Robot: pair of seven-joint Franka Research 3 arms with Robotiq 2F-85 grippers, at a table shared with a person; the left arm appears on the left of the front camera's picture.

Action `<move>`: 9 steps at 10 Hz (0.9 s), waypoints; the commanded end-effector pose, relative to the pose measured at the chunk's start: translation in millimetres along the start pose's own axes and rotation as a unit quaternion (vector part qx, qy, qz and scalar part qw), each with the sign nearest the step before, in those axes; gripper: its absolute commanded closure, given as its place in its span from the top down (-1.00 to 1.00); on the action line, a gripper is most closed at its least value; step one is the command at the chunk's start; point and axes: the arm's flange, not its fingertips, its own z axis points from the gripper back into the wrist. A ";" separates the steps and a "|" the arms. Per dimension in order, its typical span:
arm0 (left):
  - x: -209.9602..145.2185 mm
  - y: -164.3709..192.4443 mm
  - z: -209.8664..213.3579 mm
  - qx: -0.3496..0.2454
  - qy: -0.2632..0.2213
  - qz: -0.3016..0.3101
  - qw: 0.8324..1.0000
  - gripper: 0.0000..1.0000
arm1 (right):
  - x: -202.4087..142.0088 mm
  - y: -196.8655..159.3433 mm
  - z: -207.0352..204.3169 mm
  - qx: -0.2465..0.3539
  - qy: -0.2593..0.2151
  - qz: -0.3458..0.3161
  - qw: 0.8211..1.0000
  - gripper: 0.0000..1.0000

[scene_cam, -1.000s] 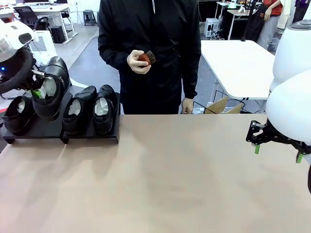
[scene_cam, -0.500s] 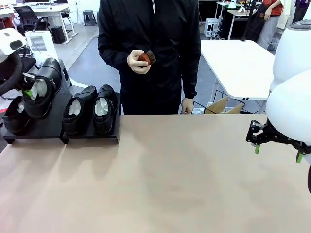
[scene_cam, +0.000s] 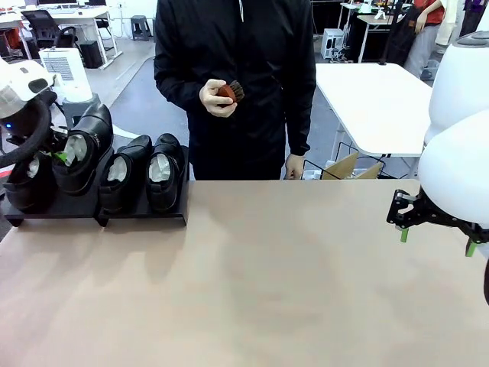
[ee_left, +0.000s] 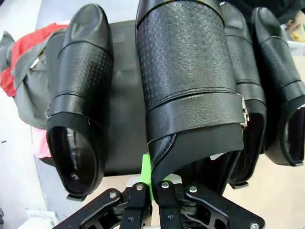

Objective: Organize the shoes by placing them on the stand.
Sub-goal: Place the Shoe from the middle of the table onto the Shoes Stand.

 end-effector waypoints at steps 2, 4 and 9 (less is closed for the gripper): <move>3.9 10.5 -6.6 0.023 -0.005 0.021 0.999 -1.00 | 3.5 -1.3 2.8 -0.001 -0.001 0.007 1.000 1.00; 0.7 9.5 -16.0 0.018 0.000 0.020 1.000 -1.00 | 3.5 -1.3 2.8 -0.001 -0.001 0.007 1.000 1.00; -5.4 5.5 -33.7 0.024 0.012 0.034 0.999 -1.00 | 3.5 -1.3 2.8 -0.001 -0.001 0.007 1.000 1.00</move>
